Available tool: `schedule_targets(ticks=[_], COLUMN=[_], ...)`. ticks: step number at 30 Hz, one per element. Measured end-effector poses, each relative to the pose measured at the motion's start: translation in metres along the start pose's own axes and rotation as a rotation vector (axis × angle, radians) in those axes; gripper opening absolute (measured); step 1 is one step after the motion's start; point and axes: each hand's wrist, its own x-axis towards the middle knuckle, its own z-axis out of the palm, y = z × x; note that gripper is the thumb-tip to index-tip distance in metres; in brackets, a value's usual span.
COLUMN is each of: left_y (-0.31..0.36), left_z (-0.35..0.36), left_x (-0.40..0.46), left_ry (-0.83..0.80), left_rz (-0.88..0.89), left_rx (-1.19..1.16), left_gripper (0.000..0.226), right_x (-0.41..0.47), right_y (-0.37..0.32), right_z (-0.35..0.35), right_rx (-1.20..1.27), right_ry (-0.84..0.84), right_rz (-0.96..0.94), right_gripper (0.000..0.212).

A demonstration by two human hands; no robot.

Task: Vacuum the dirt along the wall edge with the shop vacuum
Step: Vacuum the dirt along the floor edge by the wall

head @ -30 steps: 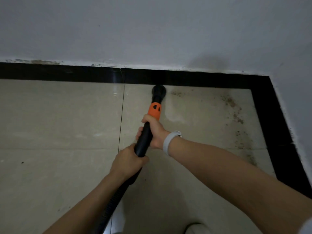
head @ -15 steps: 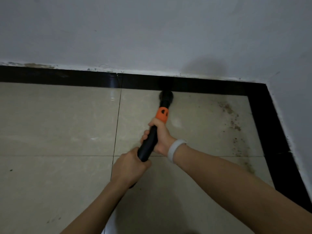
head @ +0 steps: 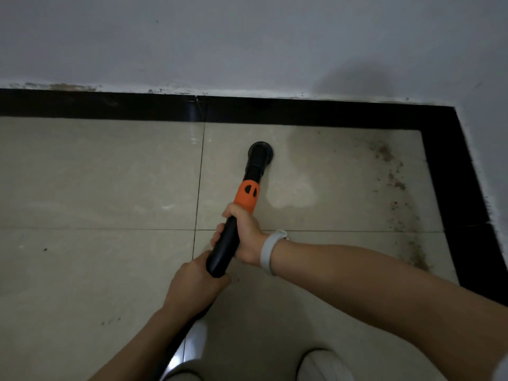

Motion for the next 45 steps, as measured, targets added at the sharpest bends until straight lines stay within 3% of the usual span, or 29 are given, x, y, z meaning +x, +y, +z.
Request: schedule_targets(ticks=[8, 19, 32, 45], left_y=[0.069, 0.144, 0.228, 0.265], left_z=[-0.004, 0.041, 0.112, 0.133], left_x=[0.047, 0.071, 0.088, 0.102], left_ry=[-0.111, -0.232, -0.352, -0.453], left_rz=[0.15, 0.296, 0.385, 0.456], left_rx=[0.107, 0.261, 0.253, 0.271], left_gripper=[0.018, 0.02, 0.02, 0.031], right_x=[0.0, -0.015, -0.034, -0.049], right_y=[-0.069, -0.115, -0.17, -0.195], right_z=[-0.025, -0.105, -0.198, -0.23], right_rx=[0.064, 0.227, 0.319, 0.414], right_ry=[0.034, 0.089, 0.192, 0.279], right_rz=[-0.158, -0.27, -0.34, -0.431], right_gripper=[0.015, 0.018, 0.015, 0.021])
